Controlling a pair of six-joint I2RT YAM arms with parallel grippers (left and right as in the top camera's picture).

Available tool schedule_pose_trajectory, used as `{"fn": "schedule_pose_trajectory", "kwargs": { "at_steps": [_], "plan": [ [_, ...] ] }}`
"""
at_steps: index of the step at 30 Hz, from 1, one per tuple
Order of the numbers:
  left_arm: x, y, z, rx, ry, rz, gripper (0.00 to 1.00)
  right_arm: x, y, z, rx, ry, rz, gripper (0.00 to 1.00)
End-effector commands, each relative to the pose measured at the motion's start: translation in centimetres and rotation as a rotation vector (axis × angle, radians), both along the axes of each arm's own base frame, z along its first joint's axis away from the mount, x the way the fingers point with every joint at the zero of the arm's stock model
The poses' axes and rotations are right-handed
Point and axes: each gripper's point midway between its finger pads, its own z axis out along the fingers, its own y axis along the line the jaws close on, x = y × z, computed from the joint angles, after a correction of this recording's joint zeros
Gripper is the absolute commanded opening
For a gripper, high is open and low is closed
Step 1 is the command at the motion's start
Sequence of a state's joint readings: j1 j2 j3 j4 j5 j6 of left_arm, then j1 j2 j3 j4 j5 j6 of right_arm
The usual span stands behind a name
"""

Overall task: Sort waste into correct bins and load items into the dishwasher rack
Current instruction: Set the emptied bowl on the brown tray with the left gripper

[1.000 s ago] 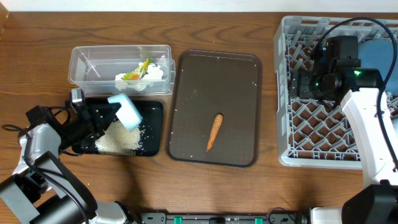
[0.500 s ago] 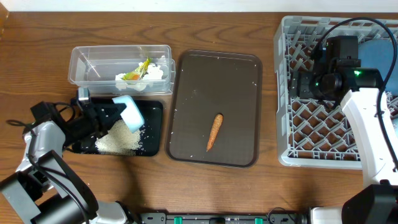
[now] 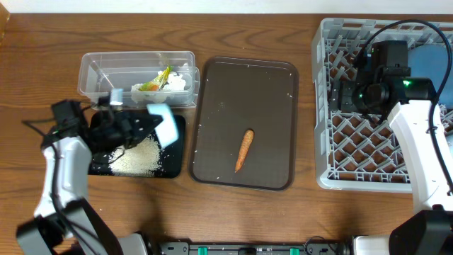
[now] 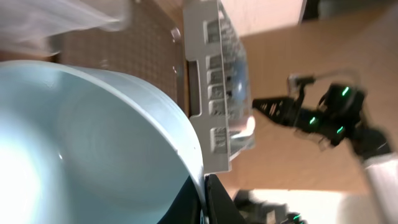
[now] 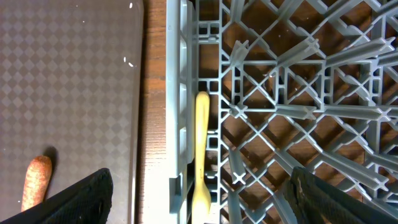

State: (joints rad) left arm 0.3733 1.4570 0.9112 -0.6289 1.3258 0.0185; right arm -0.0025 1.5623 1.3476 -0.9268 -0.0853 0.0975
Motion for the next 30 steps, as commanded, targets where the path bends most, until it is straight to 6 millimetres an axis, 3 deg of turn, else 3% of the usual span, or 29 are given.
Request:
{"fn": "schedule_pose_trajectory", "kwargs": {
  "at_steps": [1, 7, 13, 18, 26, 30],
  "plan": [
    [1.0, -1.7, 0.9, 0.141, -0.003, 0.004, 0.06, 0.1, 0.5, 0.6, -0.012, -0.015, 0.021, 0.88],
    [2.6, -7.3, 1.1, 0.315, -0.111, -0.045, 0.06, 0.1, 0.5, 0.5, -0.012, -0.013, 0.021, 0.88],
    [6.1, -11.7, 0.8, 0.553, -0.301, 0.044, 0.06, 0.1, 0.5, 0.5, -0.008, -0.012, 0.022, 0.89],
    [7.7, -15.5, 0.5, 0.649, -0.43, 0.092, 0.06, 0.1, 0.5, 0.5, -0.008, -0.012, 0.022, 0.89],
    [7.6, -22.9, -5.0, 0.643, -0.469, -0.026, 0.06, 0.1, 0.7, 0.5, -0.001, -0.012, 0.025, 0.89],
    [7.1, -25.0, -7.6, 0.645, -0.47, -0.075, 0.06, 0.0, 0.7, 0.5, -0.002, -0.009, 0.025, 0.89]
  ]
}}
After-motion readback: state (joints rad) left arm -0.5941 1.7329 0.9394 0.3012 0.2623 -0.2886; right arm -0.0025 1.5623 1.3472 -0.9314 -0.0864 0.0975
